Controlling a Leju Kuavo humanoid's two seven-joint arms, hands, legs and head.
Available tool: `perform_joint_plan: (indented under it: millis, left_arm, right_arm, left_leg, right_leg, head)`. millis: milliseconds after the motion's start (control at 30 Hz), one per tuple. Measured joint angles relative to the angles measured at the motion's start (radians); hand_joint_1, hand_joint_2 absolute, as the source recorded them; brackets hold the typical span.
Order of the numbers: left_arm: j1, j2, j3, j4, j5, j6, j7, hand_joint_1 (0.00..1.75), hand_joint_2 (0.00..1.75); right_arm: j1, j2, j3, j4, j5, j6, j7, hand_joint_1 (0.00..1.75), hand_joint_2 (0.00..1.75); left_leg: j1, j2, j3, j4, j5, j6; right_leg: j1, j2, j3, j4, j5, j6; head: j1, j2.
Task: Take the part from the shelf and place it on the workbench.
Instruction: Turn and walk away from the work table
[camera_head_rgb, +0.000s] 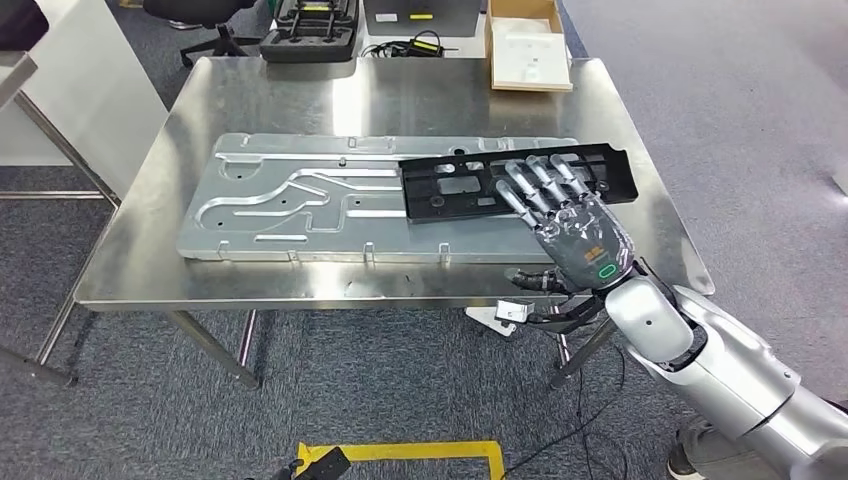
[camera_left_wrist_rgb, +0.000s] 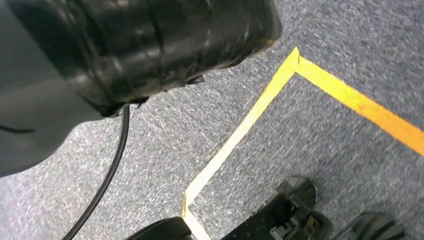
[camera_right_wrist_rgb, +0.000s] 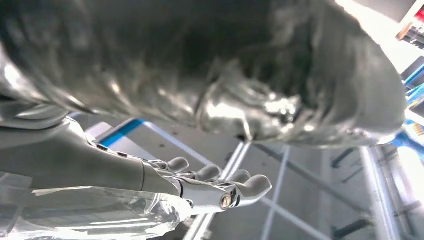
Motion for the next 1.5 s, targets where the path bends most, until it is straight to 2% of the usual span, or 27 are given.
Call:
perform_joint_plan:
  millis: [33,67,133,200,267,333,400,467,567,600,633,667,733,800,867,933,967,1067,1100,1133,1200,1233,1267,1333,1367,1433,1500]
  left_arm:
    - [0.0,0.004,0.0,0.0,0.003,-0.005,-0.007,0.0,0.0]
    - [0.001,0.007,0.0,0.0,0.004,-0.008,-0.011,0.0,0.0]
    - [0.002,0.013,0.0,0.001,0.006,-0.011,-0.014,0.0,0.0]
    - [0.002,0.016,0.0,0.001,0.006,-0.011,-0.013,0.0,0.0]
    - [0.002,0.017,0.0,0.001,0.006,-0.01,-0.012,0.0,0.0]
    - [0.003,0.018,0.0,0.001,0.007,-0.01,-0.012,0.0,0.0]
    - [0.005,0.018,0.0,0.002,0.009,-0.01,-0.012,0.0,0.0]
    - [0.008,0.019,0.0,0.002,0.01,-0.01,-0.012,0.0,0.0]
    - [0.008,0.02,0.0,0.002,0.016,-0.009,-0.013,0.0,0.0]
    - [0.009,0.02,0.0,0.002,0.021,-0.007,-0.014,0.0,0.0]
    - [0.01,0.02,0.0,0.002,0.026,-0.004,-0.017,0.0,0.0]
    - [0.012,0.02,0.0,0.002,0.032,0.0,-0.02,0.0,0.0]
    - [0.015,0.02,0.0,0.002,0.045,0.014,-0.027,0.0,0.0]
    - [0.017,0.021,0.002,0.002,0.057,0.032,-0.033,0.0,0.0]
    - [0.022,0.022,0.005,0.003,0.077,0.051,-0.043,0.0,0.0]
    - [0.033,0.022,0.014,0.003,0.119,0.06,-0.065,0.0,0.0]
    - [0.04,0.022,0.022,0.004,0.148,0.061,-0.078,0.0,0.0]
    - [0.063,0.02,0.048,0.006,0.22,0.072,-0.108,0.0,0.0]
    - [0.072,0.019,0.056,0.006,0.234,0.079,-0.115,0.0,0.0]
    - [0.081,0.017,0.064,0.007,0.244,0.087,-0.12,0.0,0.0]
    - [0.097,0.015,0.076,0.008,0.257,0.098,-0.127,0.0,0.0]
    - [0.102,0.014,0.08,0.009,0.262,0.101,-0.127,0.0,0.0]
    - [0.104,0.012,0.082,0.01,0.267,0.103,-0.127,0.0,0.0]
    - [0.105,0.01,0.087,0.01,0.281,0.107,-0.127,0.0,0.0]
    - [0.105,0.009,0.09,0.01,0.29,0.108,-0.126,0.0,0.0]
    - [0.105,0.008,0.097,0.011,0.311,0.111,-0.111,0.0,0.0]
    - [0.101,0.008,0.1,0.011,0.33,0.113,-0.081,0.0,0.0]
  right_arm:
    - [0.007,0.0,-0.009,-0.007,0.0,-0.003,0.007,0.0,0.0]
    - [0.014,0.0,-0.016,-0.013,0.0,-0.005,0.011,0.0,0.0]
    - [0.029,0.0,-0.026,-0.024,0.0,-0.011,0.019,0.0,0.0]
    - [0.041,0.001,-0.038,-0.037,0.0,-0.029,0.039,0.0,0.0]
    - [0.06,0.004,-0.059,-0.056,0.0,-0.06,0.068,0.0,0.0]
    - [0.097,0.01,-0.089,-0.082,0.0,-0.096,0.093,0.0,0.0]
    - [0.132,0.019,-0.116,-0.102,0.0,-0.118,0.102,0.0,0.0]
    - [0.151,0.025,-0.134,-0.116,0.0,-0.122,0.103,0.0,0.0]
    - [0.182,0.037,-0.17,-0.137,-0.014,-0.141,0.1,0.0,0.0]
    - [0.201,0.045,-0.186,-0.144,-0.035,-0.163,0.096,0.0,0.0]
    - [0.226,0.056,-0.204,-0.152,-0.071,-0.196,0.09,0.0,0.0]
    - [0.253,0.069,-0.222,-0.162,-0.12,-0.235,0.079,0.0,0.0]
    - [0.311,0.106,-0.262,-0.189,-0.246,-0.303,0.021,0.0,0.0]
    - [0.377,0.169,-0.328,-0.226,-0.408,-0.335,-0.113,0.0,0.0]
    - [0.446,0.249,-0.404,-0.255,-0.616,-0.332,-0.275,0.0,0.0]
    - [0.516,0.297,-0.44,-0.271,-0.91,-0.273,-0.391,0.0,0.0]
    - [0.552,0.305,-0.443,-0.278,-1.104,-0.22,-0.433,0.0,0.0]
    - [0.658,0.318,-0.447,-0.285,-1.668,-0.071,-0.564,0.0,0.0]
    - [0.695,0.328,-0.452,-0.279,-1.789,-0.044,-0.612,0.0,0.0]
    - [0.732,0.338,-0.456,-0.268,-1.877,-0.025,-0.657,0.0,0.0]
    - [0.79,0.354,-0.463,-0.235,-1.968,-0.027,-0.718,0.0,0.0]
    - [0.807,0.361,-0.465,-0.212,-1.983,-0.053,-0.736,0.0,0.0]
    - [0.818,0.369,-0.466,-0.189,-1.984,-0.091,-0.747,0.0,0.0]
    - [0.833,0.393,-0.469,-0.126,-1.983,-0.203,-0.771,0.0,0.0]
    - [0.841,0.409,-0.472,-0.085,-1.985,-0.256,-0.784,0.0,0.0]
    - [0.85,0.448,-0.486,0.017,-2.003,-0.321,-0.803,0.0,0.0]
    - [0.837,0.484,-0.511,0.138,-2.058,-0.314,-0.818,0.0,0.0]
  left_leg:
    - [-0.001,0.0,-0.014,0.002,0.01,0.002]
    - [-0.002,0.0,-0.028,0.004,0.019,0.001]
    - [-0.003,0.0,-0.057,0.011,0.036,-0.001]
    - [-0.003,0.0,-0.086,0.026,0.049,-0.005]
    - [-0.005,-0.001,-0.108,0.04,0.059,-0.015]
    - [-0.006,-0.002,-0.115,0.044,0.072,-0.026]
    - [-0.006,-0.004,-0.121,0.045,0.078,-0.038]
    - [-0.005,-0.004,-0.143,0.085,0.026,-0.05]
    - [0.0,-0.003,-0.188,0.256,-0.111,-0.063]
    - [0.0,-0.003,-0.192,0.307,-0.125,-0.065]
    - [0.0,-0.003,-0.183,0.334,-0.116,-0.065]
    - [0.0,-0.003,-0.16,0.329,-0.09,-0.063]
    - [-0.002,-0.004,-0.062,0.226,-0.047,-0.05]
    - [-0.008,-0.005,0.05,0.072,-0.068,-0.036]
    - [-0.016,-0.006,0.093,-0.004,-0.086,-0.024]
    - [-0.015,-0.004,0.082,-0.017,-0.059,-0.011]
    - [-0.013,-0.002,0.072,-0.024,-0.042,-0.003]
    - [-0.011,0.001,0.024,-0.03,0.003,0.009]
    - [-0.011,0.001,0.005,-0.028,0.016,0.009]
    - [-0.011,0.001,-0.014,-0.025,0.028,0.007]
    - [-0.011,0.003,-0.055,-0.01,0.048,0.002]
    - [-0.01,0.004,-0.074,0.0,0.056,-0.002]
    - [-0.011,0.006,-0.091,0.012,0.062,-0.007]
    - [-0.012,0.008,-0.111,0.029,0.073,-0.018]
    - [-0.011,0.009,-0.114,0.031,0.081,-0.024]
    - [-0.008,0.009,-0.118,0.034,0.088,-0.037]
    - [-0.004,0.007,-0.136,0.075,0.03,-0.05]
  right_leg:
    - [0.0,0.0,-0.015,0.067,-0.043,0.001]
    - [0.0,0.0,-0.023,0.125,-0.065,0.003]
    - [-0.001,0.0,0.001,0.158,-0.039,0.005]
    - [-0.001,0.0,0.083,0.066,0.009,0.004]
    - [0.003,0.0,0.166,-0.055,0.001,0.0]
    - [0.01,0.001,0.194,-0.105,-0.018,-0.006]
    - [0.007,0.001,0.182,-0.109,-0.002,-0.017]
    - [0.002,-0.001,0.16,-0.111,0.02,-0.033]
    - [0.003,-0.002,0.116,-0.11,0.055,-0.043]
    - [0.004,-0.002,0.1,-0.11,0.067,-0.043]
    - [0.006,-0.003,0.084,-0.109,0.079,-0.043]
    - [0.008,-0.003,0.069,-0.109,0.091,-0.043]
    - [0.012,-0.004,0.043,-0.108,0.114,-0.041]
    - [0.015,-0.005,0.033,-0.109,0.133,-0.035]
    - [0.012,-0.007,0.036,-0.119,0.153,-0.024]
    - [0.007,-0.005,0.035,-0.128,0.156,-0.012]
    - [0.007,-0.003,0.03,-0.116,0.127,-0.008]
    - [0.005,0.0,0.005,0.026,-0.04,-0.001]
    - [0.004,0.0,0.003,0.085,-0.068,0.001]
    - [0.003,0.0,0.008,0.129,-0.066,0.003]
    - [0.001,0.0,0.055,0.135,-0.006,0.007]
    - [0.0,0.0,0.101,0.089,0.015,0.007]
    - [0.001,-0.001,0.156,0.019,0.012,0.006]
    - [0.006,-0.001,0.238,-0.109,-0.032,0.0]
    - [0.01,-0.001,0.252,-0.139,-0.048,-0.005]
    - [0.01,-0.002,0.243,-0.147,-0.038,-0.02]
    - [0.007,-0.004,0.22,-0.149,-0.013,-0.037]
  head:
    - [0.003,0.0]
    - [0.003,0.0]
    - [0.004,0.0]
    - [0.003,0.0]
    - [0.003,0.0]
    - [0.003,0.0]
    - [0.004,0.0]
    - [0.001,0.0]
    - [-0.004,0.0]
    - [-0.004,0.0]
    - [-0.004,0.0]
    - [-0.004,0.0]
    - [-0.004,0.0]
    - [-0.002,0.0]
    - [-0.005,0.0]
    - [-0.01,0.0]
    - [-0.008,0.0]
    - [0.001,0.0]
    - [0.002,0.0]
    - [0.002,0.0]
    - [0.002,0.0]
    - [0.002,0.0]
    - [0.002,0.0]
    - [0.002,0.0]
    - [0.002,0.0]
    - [0.003,0.0]
    - [-0.001,0.0]
